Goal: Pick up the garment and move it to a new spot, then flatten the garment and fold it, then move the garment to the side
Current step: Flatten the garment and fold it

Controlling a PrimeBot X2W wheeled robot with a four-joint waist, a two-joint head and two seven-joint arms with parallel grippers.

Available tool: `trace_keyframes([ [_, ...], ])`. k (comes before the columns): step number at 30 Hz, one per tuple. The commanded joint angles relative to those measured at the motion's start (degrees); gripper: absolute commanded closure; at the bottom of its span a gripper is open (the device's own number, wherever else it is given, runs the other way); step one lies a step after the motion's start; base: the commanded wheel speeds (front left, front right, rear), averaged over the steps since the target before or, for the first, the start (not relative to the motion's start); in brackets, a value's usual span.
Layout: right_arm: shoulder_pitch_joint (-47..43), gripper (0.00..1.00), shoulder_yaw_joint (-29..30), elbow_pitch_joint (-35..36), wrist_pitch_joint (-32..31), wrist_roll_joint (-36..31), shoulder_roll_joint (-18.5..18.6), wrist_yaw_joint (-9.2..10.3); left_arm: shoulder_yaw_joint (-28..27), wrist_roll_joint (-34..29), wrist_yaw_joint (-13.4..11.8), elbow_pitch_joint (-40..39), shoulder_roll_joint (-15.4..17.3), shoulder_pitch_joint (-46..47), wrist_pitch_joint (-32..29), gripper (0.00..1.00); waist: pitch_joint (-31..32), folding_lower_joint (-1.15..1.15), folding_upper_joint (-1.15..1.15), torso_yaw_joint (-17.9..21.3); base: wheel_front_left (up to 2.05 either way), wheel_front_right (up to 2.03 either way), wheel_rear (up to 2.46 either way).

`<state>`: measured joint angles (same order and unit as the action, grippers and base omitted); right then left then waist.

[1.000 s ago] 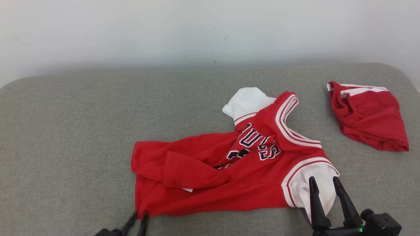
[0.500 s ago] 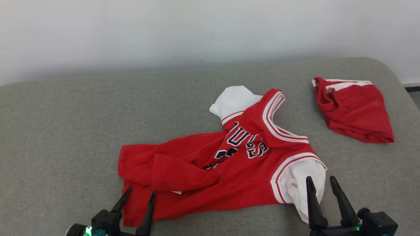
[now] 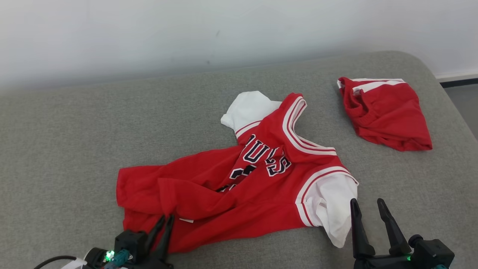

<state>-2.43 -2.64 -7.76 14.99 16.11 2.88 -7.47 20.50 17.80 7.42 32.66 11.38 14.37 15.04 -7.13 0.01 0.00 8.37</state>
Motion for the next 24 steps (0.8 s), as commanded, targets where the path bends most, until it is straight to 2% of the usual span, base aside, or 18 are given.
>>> trace_keyframes([
  [1,0.0,0.00,-0.1,0.1,0.2,-0.5,0.0,-0.07,0.2,0.7,0.0,0.2,0.1,0.6,0.2,1.00,0.5,-0.01,0.00,-0.7,0.00,0.00,0.00],
  [7,-0.7,0.00,0.4,0.1,0.2,-0.3,0.0,-0.07,2.4,1.3,0.0,-2.0,0.7,0.8,0.2,1.00,2.2,-0.01,0.00,-2.9,0.00,0.00,0.00],
  [11,-2.0,0.00,1.1,-0.1,0.3,0.5,0.0,-0.07,6.4,0.8,0.0,-10.4,3.1,-1.7,-0.6,1.00,3.5,-0.01,0.00,-5.7,0.00,0.00,0.00],
  [15,-2.5,0.00,1.1,-0.1,0.2,0.9,0.0,-0.07,7.1,1.4,-0.6,-21.3,5.9,-4.8,-6.1,1.00,3.7,-0.01,0.00,-7.6,0.00,0.00,0.00],
  [19,-2.7,0.00,1.3,-0.1,0.2,1.3,0.0,-0.07,7.9,1.5,-2.3,-31.6,8.2,-9.4,-12.1,1.00,3.5,-0.01,0.00,-8.9,0.00,0.00,0.00],
  [24,-3.6,0.00,1.6,-0.2,0.2,1.1,0.0,-0.07,8.7,2.8,-4.9,-43.2,9.1,-15.1,-17.8,1.00,3.6,-0.01,0.00,-10.1,0.00,0.00,0.00],
])
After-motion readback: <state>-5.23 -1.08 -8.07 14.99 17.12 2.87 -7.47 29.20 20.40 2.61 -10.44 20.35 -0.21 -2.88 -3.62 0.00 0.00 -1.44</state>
